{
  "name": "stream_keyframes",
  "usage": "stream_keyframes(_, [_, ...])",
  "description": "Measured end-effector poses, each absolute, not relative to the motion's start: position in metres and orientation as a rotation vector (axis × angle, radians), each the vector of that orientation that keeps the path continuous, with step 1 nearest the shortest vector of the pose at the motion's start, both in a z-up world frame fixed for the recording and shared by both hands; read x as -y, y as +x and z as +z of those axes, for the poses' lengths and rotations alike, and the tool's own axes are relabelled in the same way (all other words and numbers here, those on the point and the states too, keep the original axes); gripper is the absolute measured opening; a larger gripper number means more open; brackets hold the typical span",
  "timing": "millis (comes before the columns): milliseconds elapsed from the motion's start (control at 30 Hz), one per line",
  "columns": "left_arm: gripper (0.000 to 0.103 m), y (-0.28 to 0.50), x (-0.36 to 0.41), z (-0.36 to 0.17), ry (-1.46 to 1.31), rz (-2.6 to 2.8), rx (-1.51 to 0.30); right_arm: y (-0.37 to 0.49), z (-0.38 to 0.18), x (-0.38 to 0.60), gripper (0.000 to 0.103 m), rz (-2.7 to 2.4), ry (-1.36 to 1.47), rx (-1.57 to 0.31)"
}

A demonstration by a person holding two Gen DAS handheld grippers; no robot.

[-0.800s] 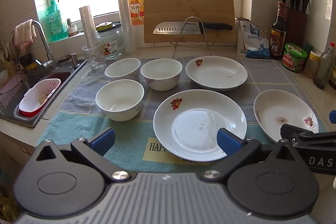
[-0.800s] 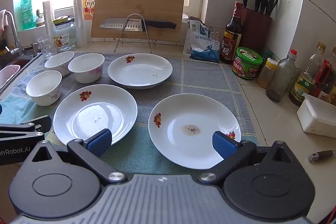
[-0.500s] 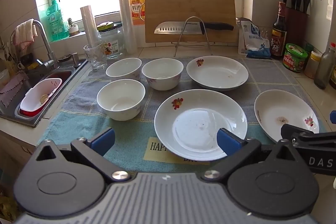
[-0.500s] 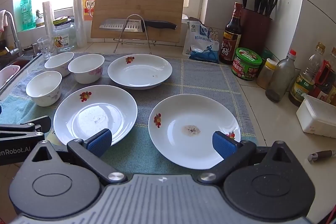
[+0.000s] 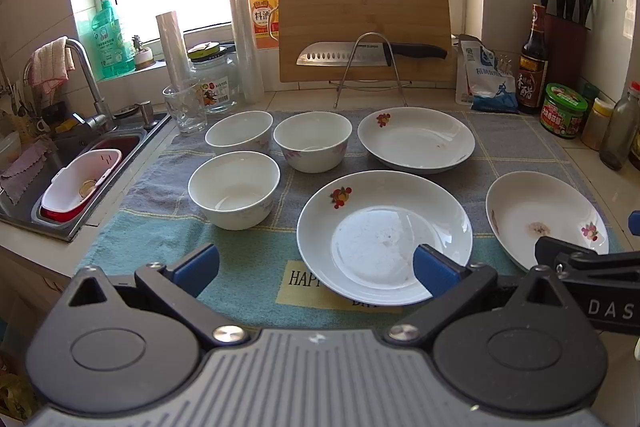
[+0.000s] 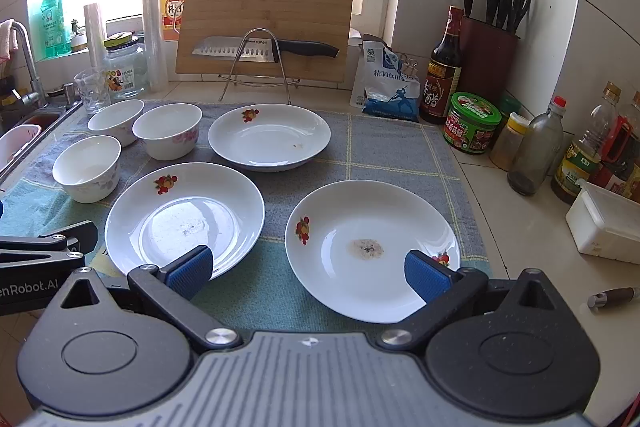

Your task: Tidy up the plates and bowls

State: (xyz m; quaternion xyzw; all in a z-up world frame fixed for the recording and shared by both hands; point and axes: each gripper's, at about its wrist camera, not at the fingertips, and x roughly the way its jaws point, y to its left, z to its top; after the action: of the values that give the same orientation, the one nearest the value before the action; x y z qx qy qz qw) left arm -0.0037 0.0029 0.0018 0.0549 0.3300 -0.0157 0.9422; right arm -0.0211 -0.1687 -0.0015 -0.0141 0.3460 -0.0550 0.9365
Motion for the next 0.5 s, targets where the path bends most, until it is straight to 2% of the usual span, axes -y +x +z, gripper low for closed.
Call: stream_keyframes(500, [0.102, -0.0042, -0.0007, 0.0035, 0.110, -0.021, -0.677, -0.0227, 0.0004, 0.1705, 0.103, -0.104, -0.024, -0.699])
